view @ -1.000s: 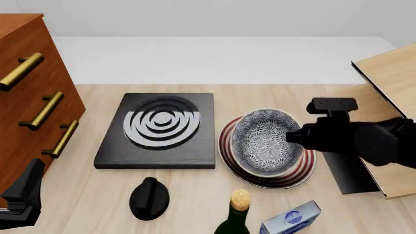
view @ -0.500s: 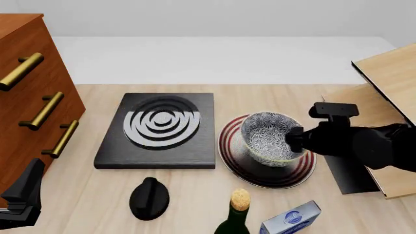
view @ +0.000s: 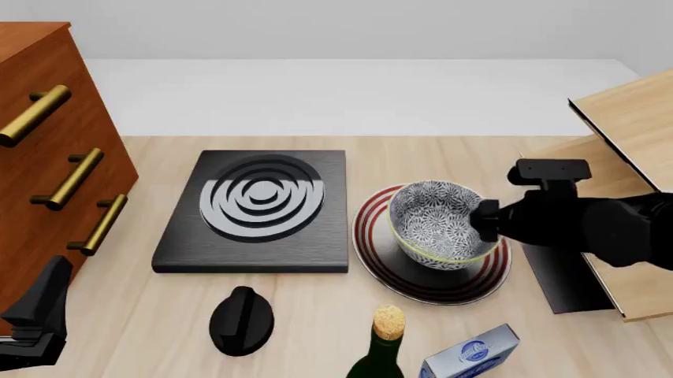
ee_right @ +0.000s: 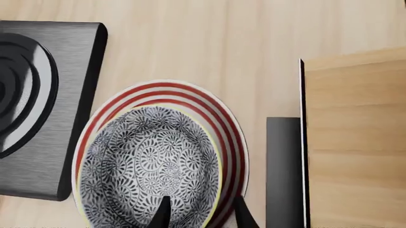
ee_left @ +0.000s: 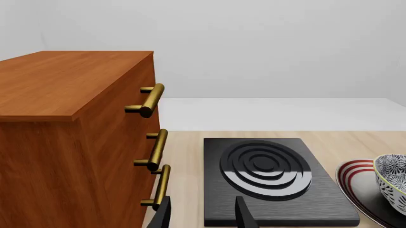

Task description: Pick up the akita bowl and put it on the plate.

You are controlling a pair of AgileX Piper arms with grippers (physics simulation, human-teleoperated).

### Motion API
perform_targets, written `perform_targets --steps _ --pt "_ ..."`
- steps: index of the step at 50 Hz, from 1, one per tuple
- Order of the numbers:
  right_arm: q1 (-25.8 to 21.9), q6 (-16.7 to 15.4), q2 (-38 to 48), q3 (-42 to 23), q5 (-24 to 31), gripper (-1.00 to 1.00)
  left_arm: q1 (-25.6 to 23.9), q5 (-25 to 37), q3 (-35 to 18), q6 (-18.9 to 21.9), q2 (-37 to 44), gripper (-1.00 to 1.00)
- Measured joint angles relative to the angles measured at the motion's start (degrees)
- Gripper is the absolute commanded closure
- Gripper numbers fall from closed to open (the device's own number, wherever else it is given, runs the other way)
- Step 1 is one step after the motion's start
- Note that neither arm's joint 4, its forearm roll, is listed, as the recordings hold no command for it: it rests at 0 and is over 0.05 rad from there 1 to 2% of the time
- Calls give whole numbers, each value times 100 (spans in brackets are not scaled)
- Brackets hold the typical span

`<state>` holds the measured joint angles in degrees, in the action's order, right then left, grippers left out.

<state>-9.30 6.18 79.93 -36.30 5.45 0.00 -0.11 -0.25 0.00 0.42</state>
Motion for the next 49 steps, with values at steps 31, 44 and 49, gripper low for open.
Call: perform_targets --steps 31,44,49 --pt "99 -424 -1395 200 482 -100 0 0 0 0 0 -100" --pt "64 -441 -2282 817 368 -100 0 0 0 0 0 -100" --pt "64 -433 -2667 1063 300 -100 0 0 0 0 0 -100"
